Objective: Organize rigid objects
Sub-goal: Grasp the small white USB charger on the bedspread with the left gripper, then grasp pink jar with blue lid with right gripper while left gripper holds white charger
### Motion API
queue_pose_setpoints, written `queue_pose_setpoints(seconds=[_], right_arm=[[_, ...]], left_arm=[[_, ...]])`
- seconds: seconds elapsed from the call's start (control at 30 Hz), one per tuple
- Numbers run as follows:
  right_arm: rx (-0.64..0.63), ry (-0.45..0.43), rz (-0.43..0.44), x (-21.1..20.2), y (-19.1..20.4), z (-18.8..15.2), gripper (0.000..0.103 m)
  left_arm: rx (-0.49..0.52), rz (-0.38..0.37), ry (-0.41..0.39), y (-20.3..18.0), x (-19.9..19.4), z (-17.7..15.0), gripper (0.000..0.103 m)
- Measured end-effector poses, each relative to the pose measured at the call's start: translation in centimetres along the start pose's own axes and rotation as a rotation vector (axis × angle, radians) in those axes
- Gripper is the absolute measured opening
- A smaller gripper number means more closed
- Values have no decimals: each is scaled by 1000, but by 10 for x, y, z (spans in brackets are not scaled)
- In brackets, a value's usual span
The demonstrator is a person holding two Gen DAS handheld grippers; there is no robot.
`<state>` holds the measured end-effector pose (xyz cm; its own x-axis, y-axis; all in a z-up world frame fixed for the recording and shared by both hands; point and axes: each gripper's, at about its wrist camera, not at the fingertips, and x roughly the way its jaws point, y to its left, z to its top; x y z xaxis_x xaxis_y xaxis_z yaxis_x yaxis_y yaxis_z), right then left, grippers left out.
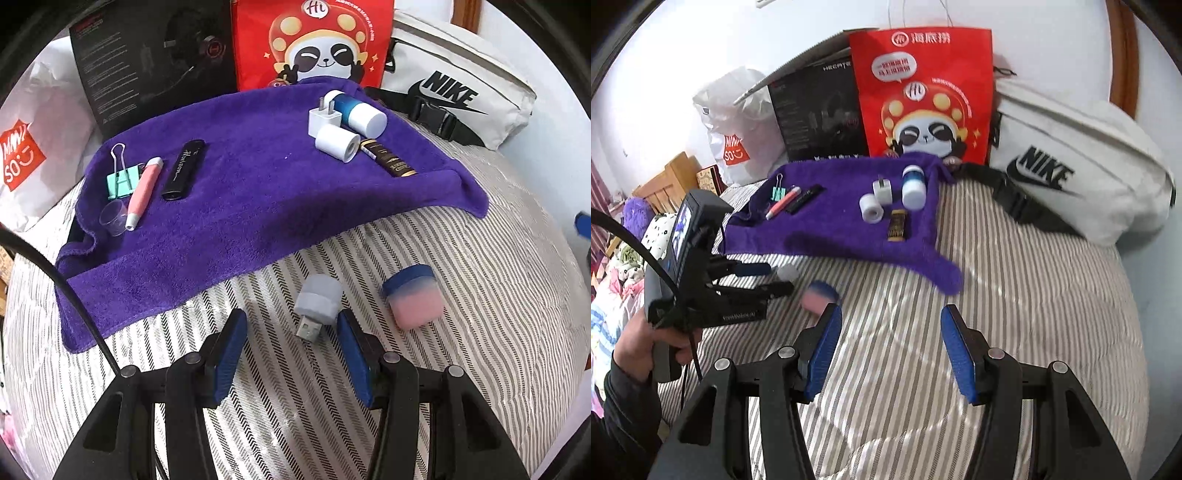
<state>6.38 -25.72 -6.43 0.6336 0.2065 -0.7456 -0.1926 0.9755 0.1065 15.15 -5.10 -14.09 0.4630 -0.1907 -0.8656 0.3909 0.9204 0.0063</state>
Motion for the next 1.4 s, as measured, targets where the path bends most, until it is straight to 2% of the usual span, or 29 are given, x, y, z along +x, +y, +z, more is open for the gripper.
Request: queue_pose_setpoints(seconds=[0.17, 0.2, 0.23, 0.27, 0.43, 0.57, 0.9, 0.97, 1.07, 1.4], right_arm=[[4, 26, -5, 7, -1, -10, 56], [6, 28, -3, 7, -2, -12, 55], [13, 33, -1, 8, -4, -14, 56], [19, 37, 0, 9, -6, -16, 55], [39, 68, 5, 21, -10, -23, 56], [41, 82, 28, 33, -5, -23, 56], [-28, 68, 65, 64, 38, -17, 55], [-44, 55, 70, 72, 51, -16, 54], [-64, 78, 38, 87, 68, -14, 46], [-79, 82, -74, 125, 86, -4, 43]], left_arm=[[39, -3, -15, -8, 8, 8, 49], [47, -6, -20, -9, 8, 9, 45], [50, -14, -25, -9, 7, 9, 29], [54, -23, -30, -9, 7, 9, 23], [134, 13, -34, -20, 5, 8, 23], [96, 0, -33, -7, 0, 1, 23], [-6, 125, -28, 54, -21, -33, 23], [-38, 96, -33, 65, -22, -39, 24], [-62, 65, -47, 71, -22, -42, 24], [-56, 53, -78, 71, -24, -46, 24]])
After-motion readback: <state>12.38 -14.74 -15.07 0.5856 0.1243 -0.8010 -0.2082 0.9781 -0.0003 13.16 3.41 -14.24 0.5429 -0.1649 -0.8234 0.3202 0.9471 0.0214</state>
